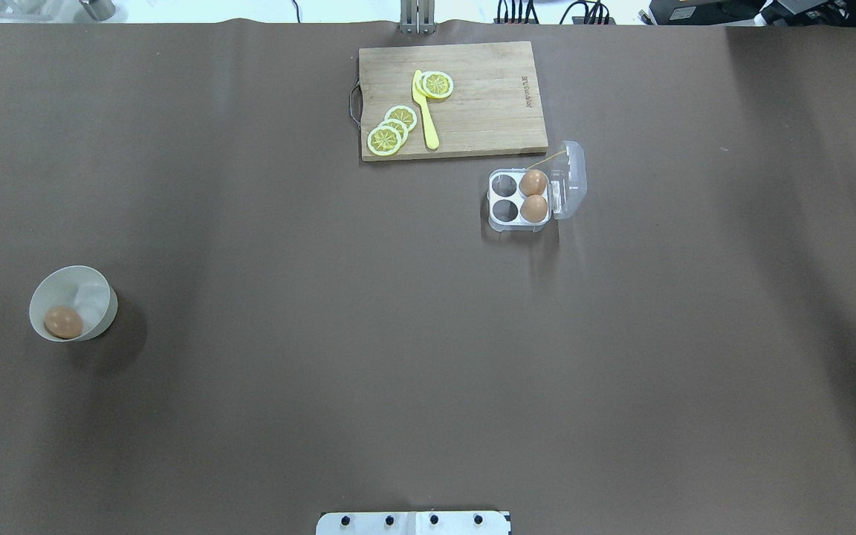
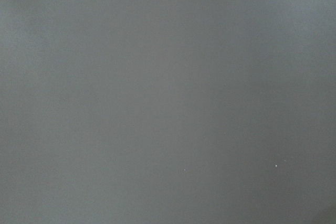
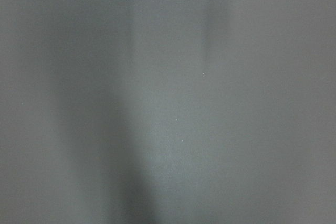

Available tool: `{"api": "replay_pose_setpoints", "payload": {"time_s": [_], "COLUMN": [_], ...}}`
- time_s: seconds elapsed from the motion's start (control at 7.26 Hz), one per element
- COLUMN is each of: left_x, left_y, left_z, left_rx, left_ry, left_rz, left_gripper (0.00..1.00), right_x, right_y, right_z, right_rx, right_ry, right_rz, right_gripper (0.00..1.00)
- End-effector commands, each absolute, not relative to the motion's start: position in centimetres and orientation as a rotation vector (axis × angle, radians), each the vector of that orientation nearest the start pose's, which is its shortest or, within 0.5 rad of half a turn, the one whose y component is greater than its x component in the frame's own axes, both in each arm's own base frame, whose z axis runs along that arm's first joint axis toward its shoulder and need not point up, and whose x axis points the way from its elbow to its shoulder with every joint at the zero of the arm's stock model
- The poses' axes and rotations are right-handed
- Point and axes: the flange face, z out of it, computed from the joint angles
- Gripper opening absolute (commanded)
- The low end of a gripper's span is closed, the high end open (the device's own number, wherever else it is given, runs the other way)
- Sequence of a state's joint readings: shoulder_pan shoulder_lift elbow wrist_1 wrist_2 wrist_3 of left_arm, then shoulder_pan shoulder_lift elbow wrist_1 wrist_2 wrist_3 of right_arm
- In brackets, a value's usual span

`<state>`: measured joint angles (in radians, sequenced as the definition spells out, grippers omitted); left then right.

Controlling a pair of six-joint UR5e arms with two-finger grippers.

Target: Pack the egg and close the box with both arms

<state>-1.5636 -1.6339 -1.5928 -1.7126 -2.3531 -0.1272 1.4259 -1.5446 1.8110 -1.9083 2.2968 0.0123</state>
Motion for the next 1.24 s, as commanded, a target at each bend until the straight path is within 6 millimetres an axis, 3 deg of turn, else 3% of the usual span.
{"api": "replay_pose_setpoints", "payload": {"time_s": [0.0, 0.28, 0.41, 0.83, 1.1], "left_x": [-6.4, -6.5, -6.3, -5.6, -1.6], "left_y": [-52.3, -51.9, -50.4, -50.7, -50.7], "left_z": [59.0, 57.7, 57.6, 55.4, 53.3], "left_rx": [0.193, 0.227, 0.225, 0.211, 0.186], "left_ry": [0.792, 0.793, 0.798, 0.817, 0.836], "left_rz": [-0.027, -0.017, -0.023, -0.101, -0.083], "left_gripper": [0.97, 0.97, 0.97, 0.97, 0.97], "right_x": [-0.4, -0.4, -0.3, -0.3, -0.3], "right_y": [-48.7, -48.9, -48.5, -48.4, -48.2], "right_z": [56.8, 56.2, 56.2, 56.2, 56.2], "right_rx": [-0.129, -0.12, -0.122, -0.121, -0.122], "right_ry": [-0.721, -0.718, -0.718, -0.718, -0.719], "right_rz": [-0.1, -0.094, -0.093, -0.094, -0.093], "right_gripper": [1.0, 1.0, 1.0, 1.0, 1.0]}}
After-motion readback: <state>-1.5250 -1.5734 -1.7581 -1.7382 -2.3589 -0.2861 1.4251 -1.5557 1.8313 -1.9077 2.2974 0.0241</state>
